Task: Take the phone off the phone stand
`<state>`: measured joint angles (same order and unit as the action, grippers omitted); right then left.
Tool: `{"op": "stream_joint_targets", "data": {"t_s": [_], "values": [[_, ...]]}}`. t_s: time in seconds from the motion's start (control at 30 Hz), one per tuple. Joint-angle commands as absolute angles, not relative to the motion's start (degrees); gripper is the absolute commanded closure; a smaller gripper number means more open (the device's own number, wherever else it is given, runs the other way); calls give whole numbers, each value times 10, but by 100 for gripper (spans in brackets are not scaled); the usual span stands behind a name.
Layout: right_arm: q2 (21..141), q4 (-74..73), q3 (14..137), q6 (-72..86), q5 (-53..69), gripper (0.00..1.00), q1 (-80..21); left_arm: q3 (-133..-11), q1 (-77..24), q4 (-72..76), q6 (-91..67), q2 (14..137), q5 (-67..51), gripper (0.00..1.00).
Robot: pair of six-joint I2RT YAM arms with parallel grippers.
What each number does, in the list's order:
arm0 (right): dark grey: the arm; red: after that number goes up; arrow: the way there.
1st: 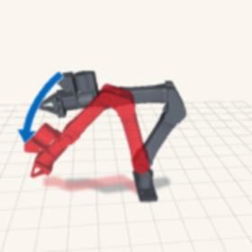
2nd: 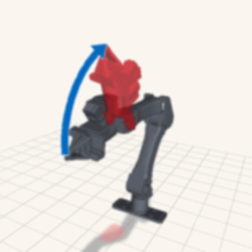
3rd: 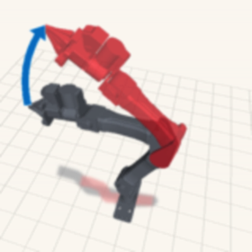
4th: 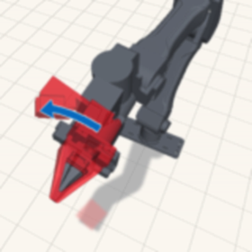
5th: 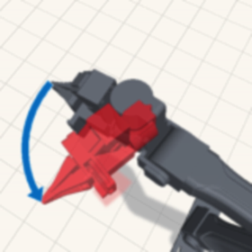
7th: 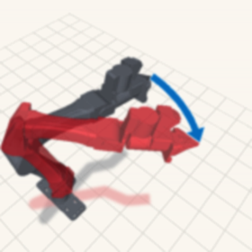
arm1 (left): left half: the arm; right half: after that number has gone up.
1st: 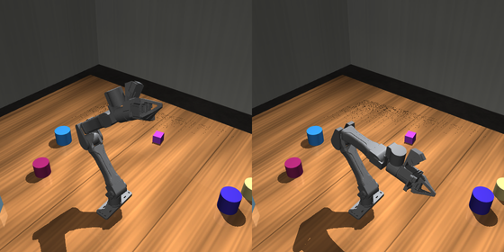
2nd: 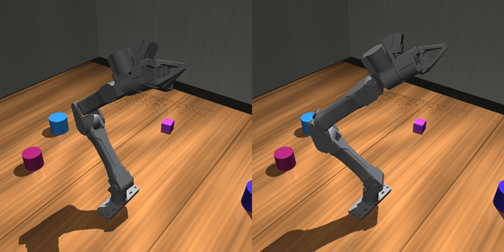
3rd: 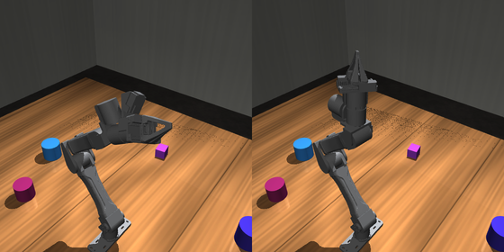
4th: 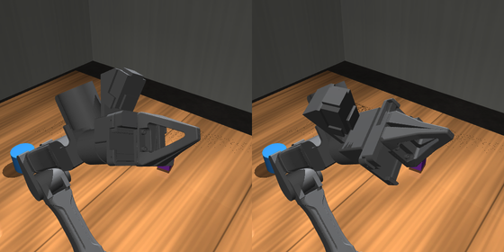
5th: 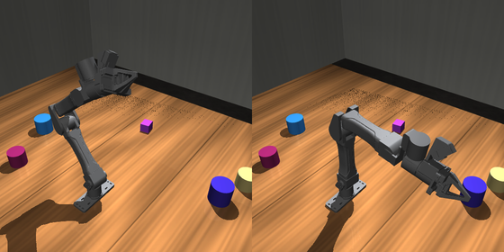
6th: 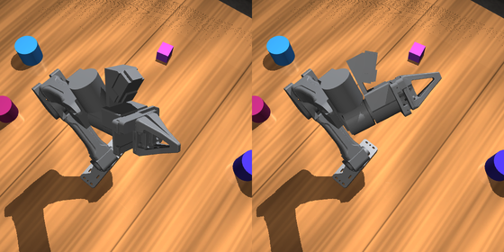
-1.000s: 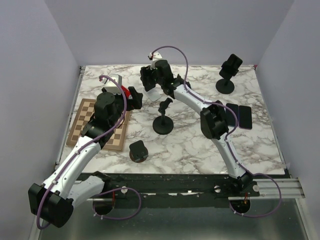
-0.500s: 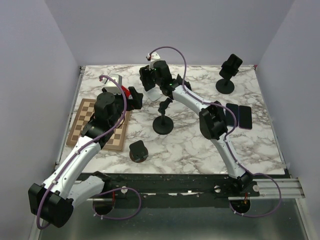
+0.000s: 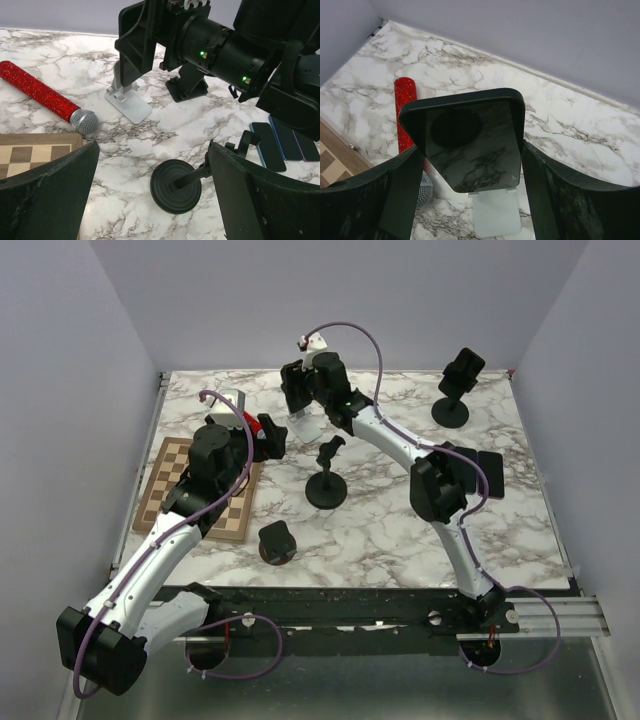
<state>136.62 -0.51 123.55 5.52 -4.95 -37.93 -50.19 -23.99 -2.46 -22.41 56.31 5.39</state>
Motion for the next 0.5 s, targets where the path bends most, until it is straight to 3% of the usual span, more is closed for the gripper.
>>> {"op": "stream_joint_targets", "data": {"t_s": [0.0, 0.23, 0.47], "values": [[1307, 16, 1247, 68, -91, 80, -386, -509, -236, -16, -228, 561, 44, 2], [1213, 1, 1169, 60, -242, 99, -386, -510, -236, -15, -231, 560, 40, 2], [1065, 7, 974, 84, -386, 99, -382, -509, -237, -14, -234, 559, 34, 2]]}}
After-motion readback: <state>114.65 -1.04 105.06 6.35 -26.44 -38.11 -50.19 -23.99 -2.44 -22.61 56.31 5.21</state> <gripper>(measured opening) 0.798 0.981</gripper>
